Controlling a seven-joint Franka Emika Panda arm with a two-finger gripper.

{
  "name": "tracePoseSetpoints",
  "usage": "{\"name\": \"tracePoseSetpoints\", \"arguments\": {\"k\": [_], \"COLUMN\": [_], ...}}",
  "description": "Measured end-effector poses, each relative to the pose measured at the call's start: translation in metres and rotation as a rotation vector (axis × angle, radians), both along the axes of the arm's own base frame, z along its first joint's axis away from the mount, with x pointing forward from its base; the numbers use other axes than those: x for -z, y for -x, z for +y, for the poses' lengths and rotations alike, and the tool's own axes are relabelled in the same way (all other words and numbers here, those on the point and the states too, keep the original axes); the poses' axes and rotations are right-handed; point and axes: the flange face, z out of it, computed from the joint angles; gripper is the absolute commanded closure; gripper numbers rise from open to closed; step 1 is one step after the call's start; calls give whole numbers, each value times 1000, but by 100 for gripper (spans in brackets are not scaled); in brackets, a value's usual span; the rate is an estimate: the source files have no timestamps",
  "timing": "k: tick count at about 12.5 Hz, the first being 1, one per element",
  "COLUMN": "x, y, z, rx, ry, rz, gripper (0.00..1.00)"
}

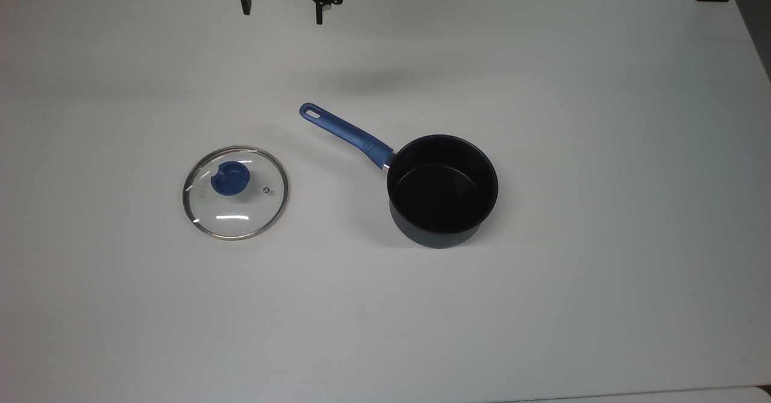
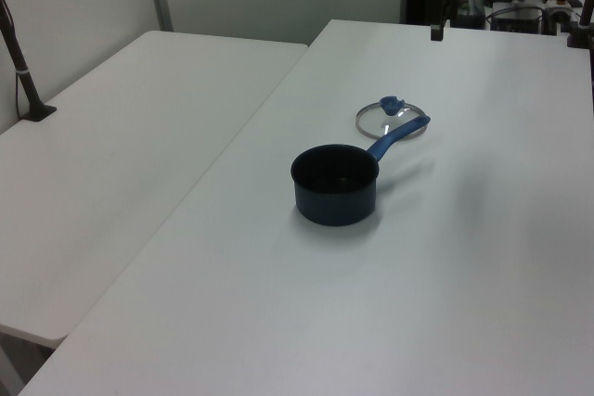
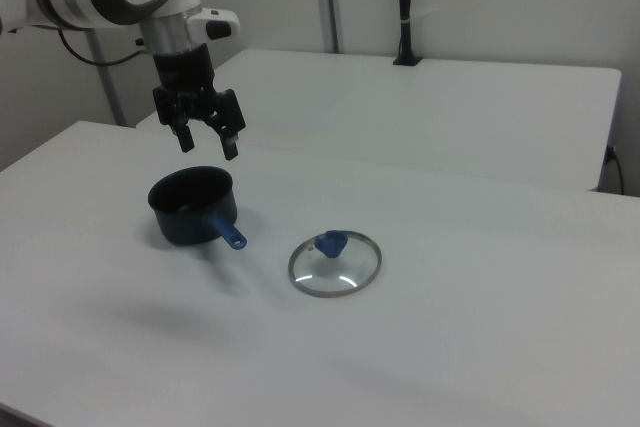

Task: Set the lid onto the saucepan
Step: 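Move the gripper down over the glass lid's blue knob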

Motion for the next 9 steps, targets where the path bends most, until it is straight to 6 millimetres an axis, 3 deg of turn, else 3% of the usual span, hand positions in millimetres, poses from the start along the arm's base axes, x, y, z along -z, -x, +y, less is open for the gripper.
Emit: {"name": "tracePoseSetpoints", "arguments": {"k": [9], "x": [11], "y": [-11], "z": [-7], "rx": [-14], "ry": [-3], "rz": [13], "gripper": [0]}}
